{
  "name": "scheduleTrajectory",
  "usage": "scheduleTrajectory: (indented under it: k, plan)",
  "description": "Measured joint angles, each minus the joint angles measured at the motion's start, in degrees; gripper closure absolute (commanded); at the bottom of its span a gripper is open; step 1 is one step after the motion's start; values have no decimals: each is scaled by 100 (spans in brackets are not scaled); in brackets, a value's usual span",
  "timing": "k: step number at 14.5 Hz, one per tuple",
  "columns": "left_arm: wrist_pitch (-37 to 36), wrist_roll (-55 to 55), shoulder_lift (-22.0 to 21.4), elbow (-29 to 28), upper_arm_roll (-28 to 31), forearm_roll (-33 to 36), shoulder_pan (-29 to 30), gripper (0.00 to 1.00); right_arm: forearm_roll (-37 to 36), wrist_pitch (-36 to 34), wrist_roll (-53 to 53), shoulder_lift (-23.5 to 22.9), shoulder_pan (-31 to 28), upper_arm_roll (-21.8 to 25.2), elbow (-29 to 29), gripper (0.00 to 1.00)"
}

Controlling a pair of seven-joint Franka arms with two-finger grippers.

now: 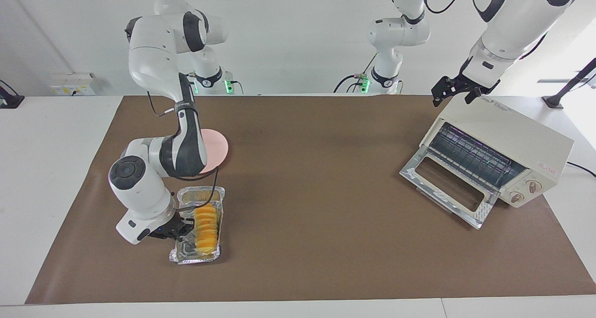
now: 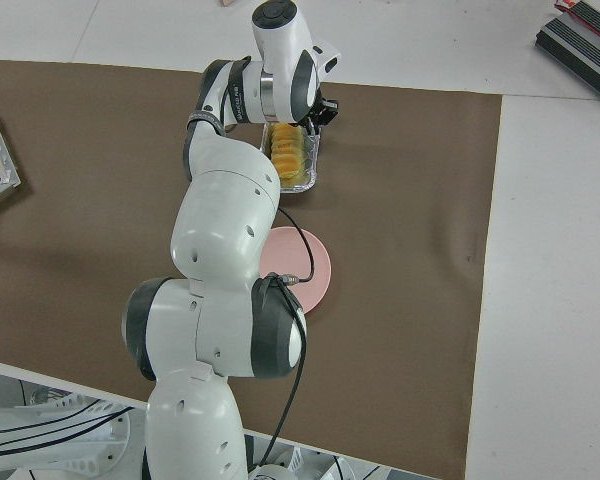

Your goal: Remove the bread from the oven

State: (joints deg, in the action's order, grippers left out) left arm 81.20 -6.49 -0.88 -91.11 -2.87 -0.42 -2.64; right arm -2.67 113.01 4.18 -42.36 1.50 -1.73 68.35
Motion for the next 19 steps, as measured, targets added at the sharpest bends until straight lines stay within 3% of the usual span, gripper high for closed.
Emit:
scheduleTrajectory:
  k: [3, 5, 9, 10, 11, 12, 13, 16, 19]
  plan:
    - [0, 0, 0, 0, -4, 0, 0, 0, 2, -514, -40, 353, 113, -12, 0, 27]
    - [0, 0, 0, 0, -4, 0, 0, 0, 1, -483, -217, 436, 219, -17, 75, 27]
    - [0, 0, 0, 0, -4, 0, 0, 0, -85, 445, -508, 437, 425, -10, 885, 27]
    - [0, 0, 0, 0, -4, 0, 0, 0, -130, 669, -509, 441, 420, -5, 1082, 35]
    - [0, 0, 0, 0, -4, 0, 0, 0, -145, 823, -509, 449, 413, 2, 1223, 67]
    - [0, 0, 0, 0, -4, 0, 0, 0, -147, 932, -509, 470, 410, 5, 1325, 87]
    - [0, 0, 0, 0, -4, 0, 0, 0, -147, 1054, -509, 511, 410, 5, 1420, 100]
    - [0, 0, 0, 0, -4, 0, 0, 0, -147, 1341, -509, 655, 411, 4, 1663, 100]
    - [0, 0, 0, 0, -4, 0, 0, 0, -178, 1036, -494, 742, 371, 14, 1606, 100]
